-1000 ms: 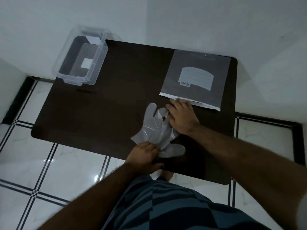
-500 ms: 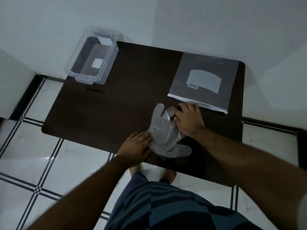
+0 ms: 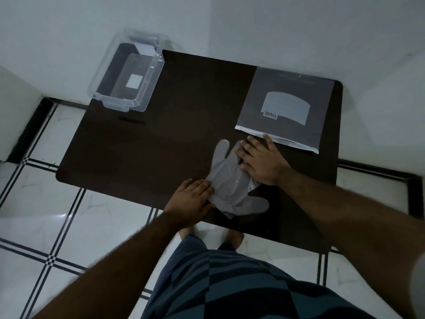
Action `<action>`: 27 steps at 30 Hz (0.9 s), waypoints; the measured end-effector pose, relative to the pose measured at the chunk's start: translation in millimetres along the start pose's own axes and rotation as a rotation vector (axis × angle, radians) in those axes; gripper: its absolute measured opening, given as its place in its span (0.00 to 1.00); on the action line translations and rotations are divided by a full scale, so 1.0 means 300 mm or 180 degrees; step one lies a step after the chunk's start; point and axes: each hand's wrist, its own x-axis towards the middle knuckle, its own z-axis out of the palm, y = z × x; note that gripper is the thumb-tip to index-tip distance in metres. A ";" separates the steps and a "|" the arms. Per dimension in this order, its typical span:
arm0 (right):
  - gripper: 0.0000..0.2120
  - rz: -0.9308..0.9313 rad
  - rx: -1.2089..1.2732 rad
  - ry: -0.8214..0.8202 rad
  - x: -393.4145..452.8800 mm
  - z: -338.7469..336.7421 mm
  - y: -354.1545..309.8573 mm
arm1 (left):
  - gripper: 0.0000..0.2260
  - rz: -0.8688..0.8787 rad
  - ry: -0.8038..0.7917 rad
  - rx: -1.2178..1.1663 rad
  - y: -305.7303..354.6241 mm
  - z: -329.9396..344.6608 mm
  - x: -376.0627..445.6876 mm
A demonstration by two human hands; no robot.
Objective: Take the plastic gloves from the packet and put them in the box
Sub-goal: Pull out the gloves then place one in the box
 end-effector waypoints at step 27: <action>0.12 0.1436 0.2057 0.0322 0.053 -0.067 -0.638 | 0.07 -0.1992 0.0698 -0.3174 -0.196 -0.059 -0.143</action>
